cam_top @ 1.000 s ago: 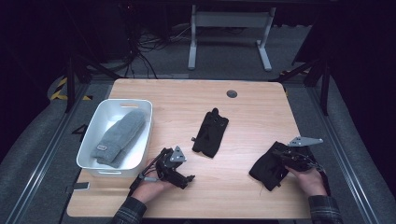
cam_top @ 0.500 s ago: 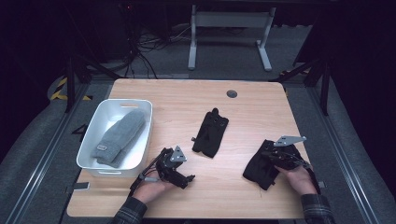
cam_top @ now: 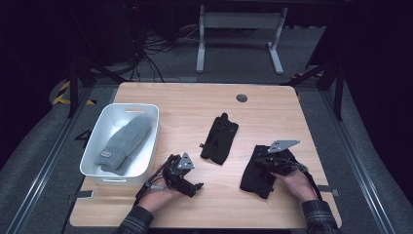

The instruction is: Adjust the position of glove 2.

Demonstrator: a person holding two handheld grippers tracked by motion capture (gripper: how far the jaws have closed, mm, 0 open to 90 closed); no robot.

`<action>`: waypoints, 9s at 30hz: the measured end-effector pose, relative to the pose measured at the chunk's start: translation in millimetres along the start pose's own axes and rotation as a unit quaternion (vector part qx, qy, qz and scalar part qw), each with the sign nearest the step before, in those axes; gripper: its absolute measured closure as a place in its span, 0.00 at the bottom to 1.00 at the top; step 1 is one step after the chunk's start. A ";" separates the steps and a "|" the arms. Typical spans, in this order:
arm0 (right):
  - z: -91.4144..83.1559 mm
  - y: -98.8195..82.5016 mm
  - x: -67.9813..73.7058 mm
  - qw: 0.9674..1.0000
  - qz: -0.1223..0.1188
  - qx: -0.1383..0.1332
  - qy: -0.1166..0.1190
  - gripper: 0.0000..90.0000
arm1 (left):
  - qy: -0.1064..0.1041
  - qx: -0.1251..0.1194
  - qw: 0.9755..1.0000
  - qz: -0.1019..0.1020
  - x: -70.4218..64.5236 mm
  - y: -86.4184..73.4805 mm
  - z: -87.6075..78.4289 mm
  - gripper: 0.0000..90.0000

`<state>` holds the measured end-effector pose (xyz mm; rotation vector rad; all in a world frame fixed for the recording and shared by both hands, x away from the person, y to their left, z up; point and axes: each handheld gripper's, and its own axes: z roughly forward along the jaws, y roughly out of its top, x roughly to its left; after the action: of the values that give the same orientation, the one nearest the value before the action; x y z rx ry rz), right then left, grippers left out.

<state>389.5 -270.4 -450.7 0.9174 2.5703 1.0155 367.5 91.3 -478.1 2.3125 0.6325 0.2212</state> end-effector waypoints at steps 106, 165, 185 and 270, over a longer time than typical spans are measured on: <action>-41.1 -69.5 -25.4 0.977 0.129 -0.040 -0.162 0.18 | -0.016 -0.027 0.998 -0.056 54.0 88.7 27.0 0.05; -40.7 -69.5 -23.5 0.979 0.124 -0.040 -0.158 0.17 | -0.075 0.017 0.987 -0.144 49.2 69.0 10.1 0.94; -55.9 -63.0 -9.8 0.985 0.097 -0.057 -0.131 0.70 | -0.048 0.022 0.989 -0.141 23.4 31.0 -3.7 0.66; 8.8 -7.5 40.0 0.999 0.001 -0.024 0.032 1.00 | -0.122 -0.051 0.981 -0.144 -2.9 92.3 -8.0 0.93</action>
<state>358.5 -244.8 -461.7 0.8894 2.5855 1.1187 397.2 37.2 -409.0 2.0768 0.7982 -0.1599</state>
